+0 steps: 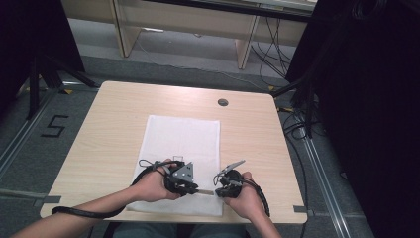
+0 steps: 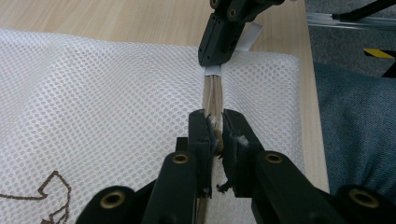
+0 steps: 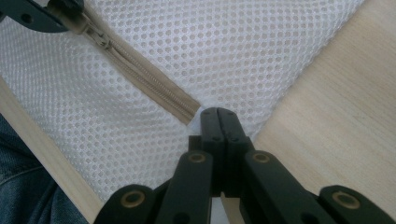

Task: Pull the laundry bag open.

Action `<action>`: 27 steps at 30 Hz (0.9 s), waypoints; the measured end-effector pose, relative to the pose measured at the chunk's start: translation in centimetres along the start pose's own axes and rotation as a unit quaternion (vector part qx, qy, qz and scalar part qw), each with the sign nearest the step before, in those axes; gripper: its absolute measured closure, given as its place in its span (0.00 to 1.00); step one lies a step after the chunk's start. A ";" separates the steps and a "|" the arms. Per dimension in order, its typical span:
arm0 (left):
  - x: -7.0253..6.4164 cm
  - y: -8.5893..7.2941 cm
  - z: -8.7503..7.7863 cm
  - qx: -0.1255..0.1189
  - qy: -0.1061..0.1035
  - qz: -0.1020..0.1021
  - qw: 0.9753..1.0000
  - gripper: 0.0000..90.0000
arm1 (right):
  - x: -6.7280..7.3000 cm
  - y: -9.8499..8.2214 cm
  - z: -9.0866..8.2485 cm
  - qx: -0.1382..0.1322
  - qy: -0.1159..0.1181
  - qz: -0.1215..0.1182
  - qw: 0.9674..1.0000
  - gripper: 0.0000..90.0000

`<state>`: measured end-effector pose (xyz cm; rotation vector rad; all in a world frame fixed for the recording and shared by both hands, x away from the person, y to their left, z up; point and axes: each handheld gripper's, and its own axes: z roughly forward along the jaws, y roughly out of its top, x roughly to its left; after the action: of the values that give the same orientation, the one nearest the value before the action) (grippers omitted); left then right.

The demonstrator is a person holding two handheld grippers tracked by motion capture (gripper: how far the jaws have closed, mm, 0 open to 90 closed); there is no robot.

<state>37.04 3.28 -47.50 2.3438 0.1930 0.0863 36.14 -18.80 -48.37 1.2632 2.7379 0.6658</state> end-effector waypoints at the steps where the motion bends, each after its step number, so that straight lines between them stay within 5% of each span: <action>1: 0.0 0.0 0.0 0.000 0.000 0.000 1.000 0.91 | 0.0 0.0 0.0 0.000 0.001 -0.001 1.000 1.00; 14: 0.1 -0.5 0.0 0.003 -0.007 -0.015 1.000 0.91 | 0.0 0.0 0.0 -0.001 0.000 0.000 1.000 1.00; 27: 0.0 -0.5 -0.1 0.008 -0.005 -0.001 1.000 0.91 | 0.2 0.0 0.0 0.003 0.003 0.004 1.000 1.00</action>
<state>36.99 3.76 -47.79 2.3587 0.1931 0.0728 35.98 -18.66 -48.34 1.2765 2.7436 0.6641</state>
